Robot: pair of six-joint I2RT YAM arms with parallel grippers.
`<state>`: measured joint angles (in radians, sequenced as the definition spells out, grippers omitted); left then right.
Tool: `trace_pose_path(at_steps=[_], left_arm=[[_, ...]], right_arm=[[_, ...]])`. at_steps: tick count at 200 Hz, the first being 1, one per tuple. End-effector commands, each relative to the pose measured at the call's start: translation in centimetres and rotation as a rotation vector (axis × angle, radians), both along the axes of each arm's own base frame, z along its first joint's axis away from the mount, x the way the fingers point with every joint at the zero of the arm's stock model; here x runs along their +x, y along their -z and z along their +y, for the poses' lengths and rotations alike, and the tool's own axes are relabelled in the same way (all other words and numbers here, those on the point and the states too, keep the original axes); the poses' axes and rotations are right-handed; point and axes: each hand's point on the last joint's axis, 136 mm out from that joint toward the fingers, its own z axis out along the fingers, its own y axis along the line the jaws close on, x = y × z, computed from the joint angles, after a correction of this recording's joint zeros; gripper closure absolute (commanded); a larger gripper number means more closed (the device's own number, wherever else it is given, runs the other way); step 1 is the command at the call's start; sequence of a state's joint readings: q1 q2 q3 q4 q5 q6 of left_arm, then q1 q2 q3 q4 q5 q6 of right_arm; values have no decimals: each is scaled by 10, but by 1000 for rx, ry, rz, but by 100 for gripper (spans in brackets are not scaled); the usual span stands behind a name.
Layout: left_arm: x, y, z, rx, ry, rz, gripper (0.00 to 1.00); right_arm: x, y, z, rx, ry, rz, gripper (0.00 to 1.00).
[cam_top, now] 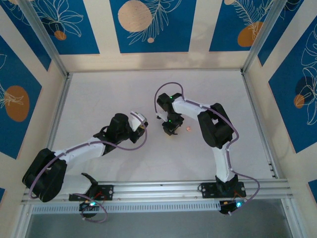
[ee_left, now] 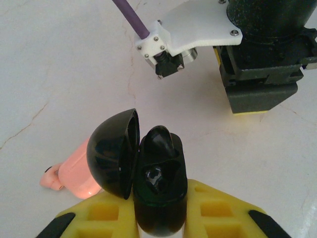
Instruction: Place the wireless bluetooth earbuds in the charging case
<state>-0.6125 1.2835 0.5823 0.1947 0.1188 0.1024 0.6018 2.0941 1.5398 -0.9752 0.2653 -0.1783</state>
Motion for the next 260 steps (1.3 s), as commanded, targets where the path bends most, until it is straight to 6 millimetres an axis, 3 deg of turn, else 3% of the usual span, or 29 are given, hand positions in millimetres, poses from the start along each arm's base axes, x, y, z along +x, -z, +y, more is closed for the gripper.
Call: trace_pose_path(at_steps=[1, 38, 65, 85, 125, 168, 260], left_arm=[[2, -1, 3, -16, -16, 8, 80], [3, 1, 0, -17, -10, 12, 80], [5, 2, -1, -16, -7, 16, 80], [5, 1, -2, -16, -6, 14, 80], [5, 2, -3, -20, -3, 18, 80], [2, 1, -8, -38, 26, 19, 80], [-1, -1, -6, -48, 29, 11, 80]], right_arm=[[9, 1, -13, -50, 41, -9, 59], [17, -4, -22, -56, 108, -31, 61], [18, -19, -16, 16, 179, -32, 60], [16, -36, -20, 47, 329, -8, 60], [-6, -57, -28, 78, 667, 107, 60], [-21, -45, -34, 17, 765, 170, 60], [-18, -17, -24, 27, 760, 228, 65]])
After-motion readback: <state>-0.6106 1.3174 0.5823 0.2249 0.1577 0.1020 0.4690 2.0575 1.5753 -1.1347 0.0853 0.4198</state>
